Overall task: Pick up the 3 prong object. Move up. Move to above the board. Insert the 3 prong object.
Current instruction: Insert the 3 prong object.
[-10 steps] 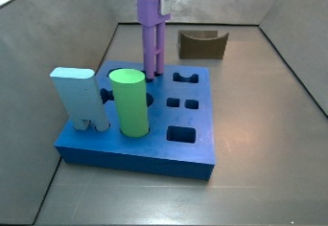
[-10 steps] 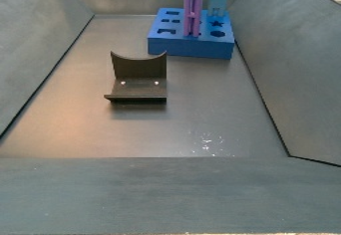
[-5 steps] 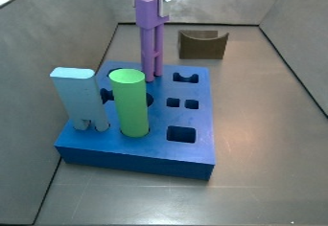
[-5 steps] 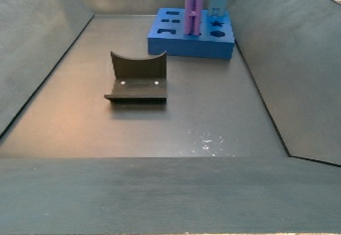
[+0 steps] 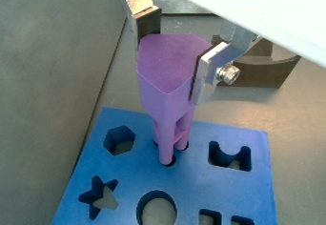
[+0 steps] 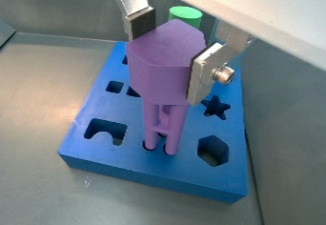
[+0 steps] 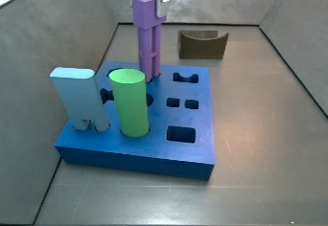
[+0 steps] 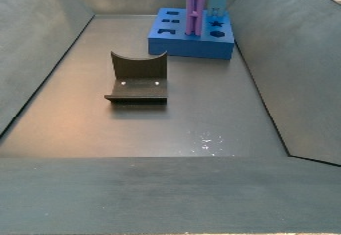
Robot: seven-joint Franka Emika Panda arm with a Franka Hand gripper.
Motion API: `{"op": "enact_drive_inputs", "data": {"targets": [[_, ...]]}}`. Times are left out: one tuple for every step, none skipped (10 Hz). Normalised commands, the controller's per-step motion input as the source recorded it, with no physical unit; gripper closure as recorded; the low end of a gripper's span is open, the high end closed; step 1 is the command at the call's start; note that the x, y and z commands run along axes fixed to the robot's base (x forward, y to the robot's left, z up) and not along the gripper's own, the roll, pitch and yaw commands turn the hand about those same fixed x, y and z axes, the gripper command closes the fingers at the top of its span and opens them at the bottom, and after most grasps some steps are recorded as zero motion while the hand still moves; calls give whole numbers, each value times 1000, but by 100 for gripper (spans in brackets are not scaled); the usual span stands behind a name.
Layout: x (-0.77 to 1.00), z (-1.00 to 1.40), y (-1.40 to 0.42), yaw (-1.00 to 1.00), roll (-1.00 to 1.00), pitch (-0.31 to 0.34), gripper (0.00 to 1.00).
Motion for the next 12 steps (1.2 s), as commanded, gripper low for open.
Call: {"op": "enact_drive_inputs", "data": {"targets": [[0, -954, 0, 171, 203, -36, 100], [0, -1000, -46, 100, 74, -16, 100], [114, -1000, 0, 171, 17, -7, 100], [237, -1000, 0, 29, 0, 0, 100], [277, -1000, 0, 0, 0, 0, 100], [334, -1000, 0, 174, 0, 0, 100], [314, -1000, 0, 34, 0, 0, 100], [323, -1000, 0, 31, 0, 0, 100], [571, -580, -14, -246, 0, 166, 100], [0, 0, 0, 0, 0, -4, 100], [37, 0, 0, 0, 0, 36, 100], [0, 0, 0, 0, 0, 0, 100]]}}
